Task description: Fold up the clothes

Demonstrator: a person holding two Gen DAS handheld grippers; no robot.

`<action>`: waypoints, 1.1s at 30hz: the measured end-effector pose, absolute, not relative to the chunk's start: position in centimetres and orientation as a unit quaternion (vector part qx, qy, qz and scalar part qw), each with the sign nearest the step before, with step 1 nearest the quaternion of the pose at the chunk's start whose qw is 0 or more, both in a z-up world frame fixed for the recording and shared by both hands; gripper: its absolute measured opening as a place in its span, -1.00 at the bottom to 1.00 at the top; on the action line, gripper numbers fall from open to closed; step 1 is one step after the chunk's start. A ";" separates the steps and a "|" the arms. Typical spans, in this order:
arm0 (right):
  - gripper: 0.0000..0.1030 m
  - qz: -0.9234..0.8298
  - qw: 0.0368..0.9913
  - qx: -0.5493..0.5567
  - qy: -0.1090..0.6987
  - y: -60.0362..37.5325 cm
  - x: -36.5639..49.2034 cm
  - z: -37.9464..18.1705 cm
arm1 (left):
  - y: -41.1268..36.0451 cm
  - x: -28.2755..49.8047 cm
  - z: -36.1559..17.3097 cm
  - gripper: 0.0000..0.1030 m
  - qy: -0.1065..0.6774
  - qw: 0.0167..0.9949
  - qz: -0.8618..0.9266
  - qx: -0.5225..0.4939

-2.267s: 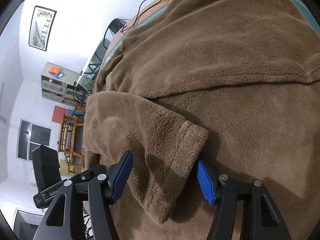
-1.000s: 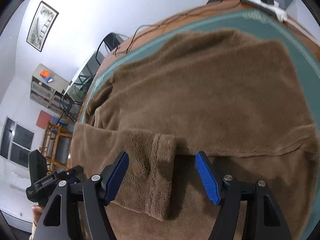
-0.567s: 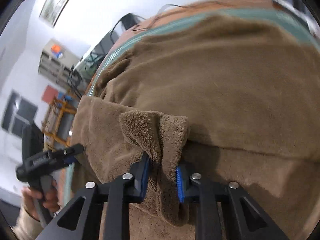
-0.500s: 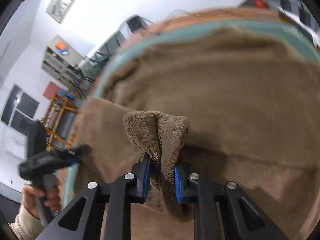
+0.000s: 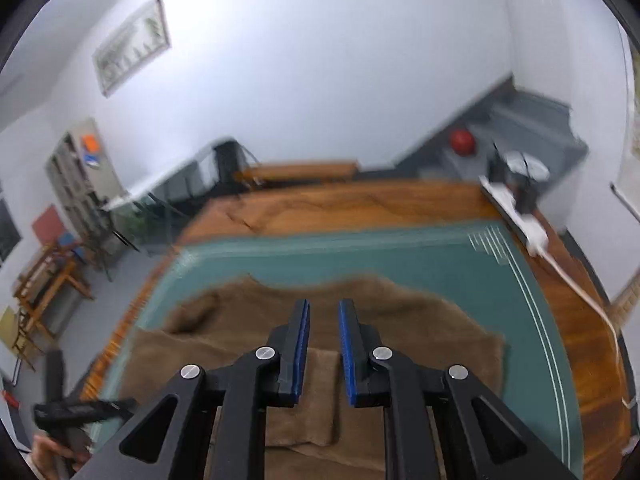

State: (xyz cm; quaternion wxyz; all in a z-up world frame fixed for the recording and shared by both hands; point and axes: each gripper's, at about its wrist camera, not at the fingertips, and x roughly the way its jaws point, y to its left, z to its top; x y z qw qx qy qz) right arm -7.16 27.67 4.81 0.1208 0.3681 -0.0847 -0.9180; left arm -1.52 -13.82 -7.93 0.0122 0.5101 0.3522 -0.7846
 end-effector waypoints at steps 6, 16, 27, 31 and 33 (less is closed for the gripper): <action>0.13 -0.880 0.117 0.436 -0.147 29.6 -8.2 -1.3 | -13.6 -1.5 -8.1 0.55 0.347 0.012 -0.783 0.516; 0.54 -0.858 0.137 0.478 -0.127 26.6 -11.9 -5.7 | -13.9 -0.9 -8.0 0.55 0.343 0.008 -0.783 0.519; -0.75 -0.868 0.164 0.468 -0.021 21.1 -11.4 -6.3 | -14.1 -0.4 -8.1 0.55 0.339 0.009 -0.786 0.518; -0.79 -0.911 0.148 0.383 -0.026 22.2 -9.6 -0.7 | -14.7 -0.3 -7.9 0.55 0.351 0.016 -0.788 0.506; -0.79 -0.926 0.134 0.351 -0.032 23.4 -8.8 1.7 | -14.9 -0.4 -7.7 0.55 0.352 0.020 -0.791 0.500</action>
